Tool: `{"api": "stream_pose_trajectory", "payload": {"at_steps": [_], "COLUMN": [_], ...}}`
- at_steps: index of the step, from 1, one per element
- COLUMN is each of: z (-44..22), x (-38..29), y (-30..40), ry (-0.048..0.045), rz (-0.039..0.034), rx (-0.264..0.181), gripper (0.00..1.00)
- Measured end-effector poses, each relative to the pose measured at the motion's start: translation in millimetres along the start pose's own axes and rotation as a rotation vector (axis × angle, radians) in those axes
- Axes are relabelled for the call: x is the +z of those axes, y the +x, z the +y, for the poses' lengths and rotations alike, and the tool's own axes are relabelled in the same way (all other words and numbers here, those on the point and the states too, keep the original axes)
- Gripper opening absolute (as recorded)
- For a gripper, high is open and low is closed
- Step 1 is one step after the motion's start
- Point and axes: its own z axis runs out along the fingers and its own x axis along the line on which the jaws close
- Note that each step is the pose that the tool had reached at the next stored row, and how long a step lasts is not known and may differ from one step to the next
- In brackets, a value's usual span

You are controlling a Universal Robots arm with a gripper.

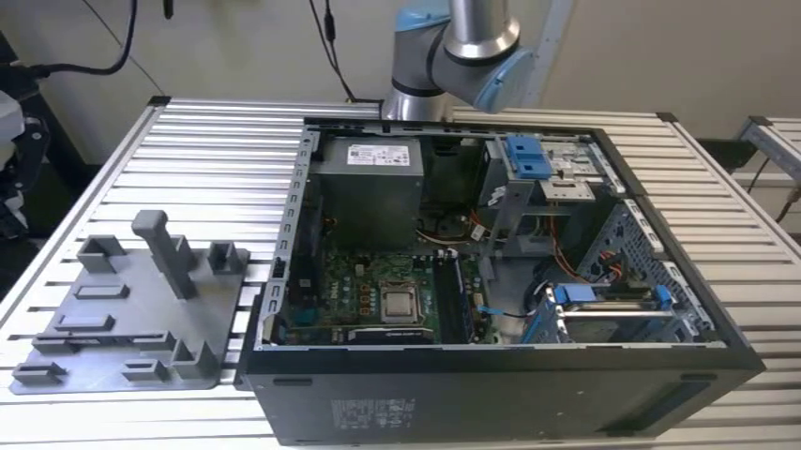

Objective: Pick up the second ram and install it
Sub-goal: 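Pick up the second ram and move it above second insertion slot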

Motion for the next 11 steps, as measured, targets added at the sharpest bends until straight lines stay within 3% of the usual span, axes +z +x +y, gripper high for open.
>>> {"api": "stream_pose_trajectory", "payload": {"at_steps": [11], "z": [-0.1], "x": [1.3], "y": [0.0], "ry": [0.0048], "rz": [-0.0020], "rx": [-0.200], "gripper": [0.11]}}
